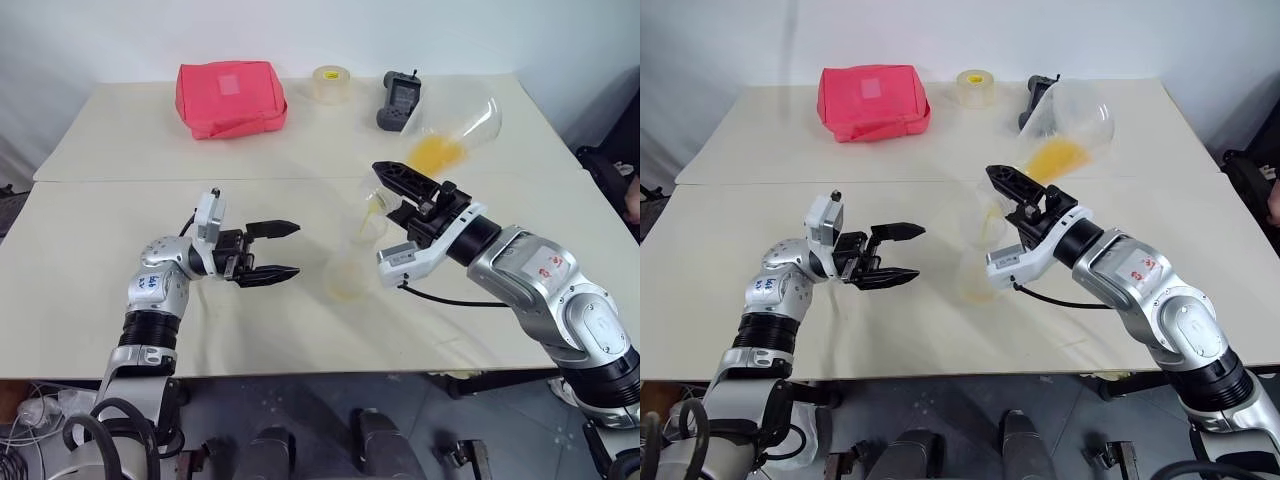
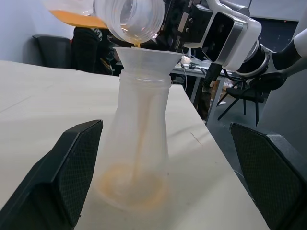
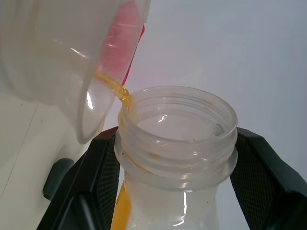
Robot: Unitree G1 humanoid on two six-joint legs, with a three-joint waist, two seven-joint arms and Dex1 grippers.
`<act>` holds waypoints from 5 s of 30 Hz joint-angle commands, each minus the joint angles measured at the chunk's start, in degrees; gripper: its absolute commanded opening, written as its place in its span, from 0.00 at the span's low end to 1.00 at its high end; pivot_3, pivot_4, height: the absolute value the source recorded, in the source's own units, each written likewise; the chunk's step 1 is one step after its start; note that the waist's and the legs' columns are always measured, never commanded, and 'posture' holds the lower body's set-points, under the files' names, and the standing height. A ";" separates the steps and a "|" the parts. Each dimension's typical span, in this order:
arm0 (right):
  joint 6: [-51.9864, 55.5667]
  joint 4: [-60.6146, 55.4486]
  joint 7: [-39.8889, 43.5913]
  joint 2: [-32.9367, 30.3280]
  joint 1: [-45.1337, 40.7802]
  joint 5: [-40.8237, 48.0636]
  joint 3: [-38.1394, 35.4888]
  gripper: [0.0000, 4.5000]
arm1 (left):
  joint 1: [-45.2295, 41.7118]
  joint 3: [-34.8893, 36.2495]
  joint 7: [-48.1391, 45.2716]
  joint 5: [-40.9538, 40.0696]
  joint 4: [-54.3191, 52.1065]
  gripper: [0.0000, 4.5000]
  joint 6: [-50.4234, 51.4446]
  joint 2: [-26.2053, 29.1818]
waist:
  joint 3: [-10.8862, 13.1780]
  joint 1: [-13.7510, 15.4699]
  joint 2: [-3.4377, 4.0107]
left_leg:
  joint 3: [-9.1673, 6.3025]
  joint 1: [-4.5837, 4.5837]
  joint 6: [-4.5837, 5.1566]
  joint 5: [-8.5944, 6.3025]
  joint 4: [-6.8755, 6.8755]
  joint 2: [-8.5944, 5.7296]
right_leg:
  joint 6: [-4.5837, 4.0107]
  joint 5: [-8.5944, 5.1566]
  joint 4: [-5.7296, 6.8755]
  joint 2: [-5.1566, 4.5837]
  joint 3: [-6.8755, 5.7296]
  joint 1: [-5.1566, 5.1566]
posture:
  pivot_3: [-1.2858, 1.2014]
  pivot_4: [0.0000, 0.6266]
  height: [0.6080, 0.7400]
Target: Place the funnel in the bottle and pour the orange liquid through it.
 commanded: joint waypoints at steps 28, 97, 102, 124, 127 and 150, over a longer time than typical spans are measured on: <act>-4.23 1.40 -3.25 -0.01 -2.75 -3.39 -3.37 0.62 | -0.59 1.93 1.13 -1.43 -2.03 1.00 -0.28 0.38 | 0.00 -1.20 0.00 | 0.02 0.09 -0.03 0.02 0.00 0.00 | 0.00 0.00 0.18 0.01 0.04 0.00 | 0.52 0.24 1.00; 42.09 -9.77 9.03 30.59 -2.30 27.56 -19.82 0.62 | -9.08 0.37 2.70 2.81 9.56 1.00 -4.67 -0.68 | -0.04 -1.35 -0.06 | -0.06 0.15 -0.06 0.04 0.03 0.03 | -0.02 0.01 0.35 -0.01 0.04 0.04 | 0.52 0.24 1.00; 58.85 -7.60 6.10 35.37 -7.63 39.86 -34.58 0.62 | -11.16 0.51 5.65 4.32 12.40 1.00 -4.09 -0.22 | -0.04 -1.09 -0.06 | -0.13 0.15 -0.08 0.05 0.04 0.00 | -0.02 0.01 0.38 -0.06 -0.01 0.04 | 0.52 0.24 1.00; 47.30 -3.76 -0.52 30.72 5.62 60.86 -36.75 0.99 | -10.08 0.93 12.55 5.93 8.17 1.00 4.71 1.45 | -0.04 -2.00 -0.06 | -0.09 0.15 -0.08 0.05 -0.06 0.01 | -0.02 0.01 0.45 -0.14 0.01 -0.01 | 0.52 0.24 1.00; 43.49 -4.46 -1.44 27.96 4.77 61.11 -36.80 0.99 | -8.19 0.53 9.31 4.44 4.74 1.00 6.55 2.18 | -0.04 -2.05 -0.05 | -0.09 0.15 -0.07 0.05 -0.06 0.00 | -0.02 0.01 0.44 -0.15 0.02 -0.01 | 0.52 0.24 1.00; 37.69 -2.59 43.84 -0.22 43.99 87.38 -49.46 0.99 | -2.66 -3.59 -6.64 3.65 8.90 1.00 -4.23 13.29 | 0.03 0.25 -0.17 | 0.08 1.09 0.54 -0.23 -0.07 0.05 | 0.04 0.07 -0.47 -0.01 0.05 1.28 | 0.52 0.24 1.00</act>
